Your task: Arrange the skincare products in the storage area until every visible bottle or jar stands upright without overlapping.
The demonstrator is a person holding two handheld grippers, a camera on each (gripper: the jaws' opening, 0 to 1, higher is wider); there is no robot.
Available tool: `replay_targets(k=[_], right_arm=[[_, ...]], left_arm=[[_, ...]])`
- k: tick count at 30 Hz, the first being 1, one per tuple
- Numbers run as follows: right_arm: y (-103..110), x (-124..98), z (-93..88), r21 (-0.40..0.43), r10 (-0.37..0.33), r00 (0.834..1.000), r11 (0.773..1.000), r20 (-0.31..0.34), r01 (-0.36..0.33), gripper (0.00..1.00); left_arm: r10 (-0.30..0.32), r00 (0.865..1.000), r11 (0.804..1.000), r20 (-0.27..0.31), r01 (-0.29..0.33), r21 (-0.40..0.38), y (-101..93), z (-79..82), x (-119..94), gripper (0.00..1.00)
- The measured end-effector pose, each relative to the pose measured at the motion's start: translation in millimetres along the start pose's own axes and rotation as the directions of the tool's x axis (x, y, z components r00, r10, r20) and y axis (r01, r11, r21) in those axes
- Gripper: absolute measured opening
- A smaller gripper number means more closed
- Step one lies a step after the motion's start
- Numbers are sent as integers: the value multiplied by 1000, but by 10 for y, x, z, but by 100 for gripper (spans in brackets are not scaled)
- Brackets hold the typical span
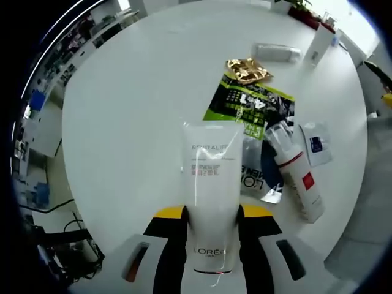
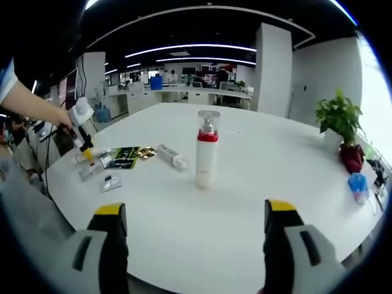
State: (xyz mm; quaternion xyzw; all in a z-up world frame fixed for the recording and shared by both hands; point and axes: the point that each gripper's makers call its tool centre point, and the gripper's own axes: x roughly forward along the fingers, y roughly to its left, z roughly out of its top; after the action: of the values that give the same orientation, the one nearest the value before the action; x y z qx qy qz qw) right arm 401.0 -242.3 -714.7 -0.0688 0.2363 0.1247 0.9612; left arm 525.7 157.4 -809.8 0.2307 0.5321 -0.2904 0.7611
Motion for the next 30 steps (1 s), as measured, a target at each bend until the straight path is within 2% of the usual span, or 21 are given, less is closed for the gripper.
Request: replay_targets(k=[17, 30], right_arm=[[53, -1, 30, -26, 28, 999, 999, 21, -28, 93], [99, -2, 57, -45, 56, 998, 998, 41, -54, 92]], left_arm=[[33, 991, 999, 130, -29, -29, -34, 126, -397, 29], [60, 970, 993, 235, -34, -116, -96, 179, -688, 29]])
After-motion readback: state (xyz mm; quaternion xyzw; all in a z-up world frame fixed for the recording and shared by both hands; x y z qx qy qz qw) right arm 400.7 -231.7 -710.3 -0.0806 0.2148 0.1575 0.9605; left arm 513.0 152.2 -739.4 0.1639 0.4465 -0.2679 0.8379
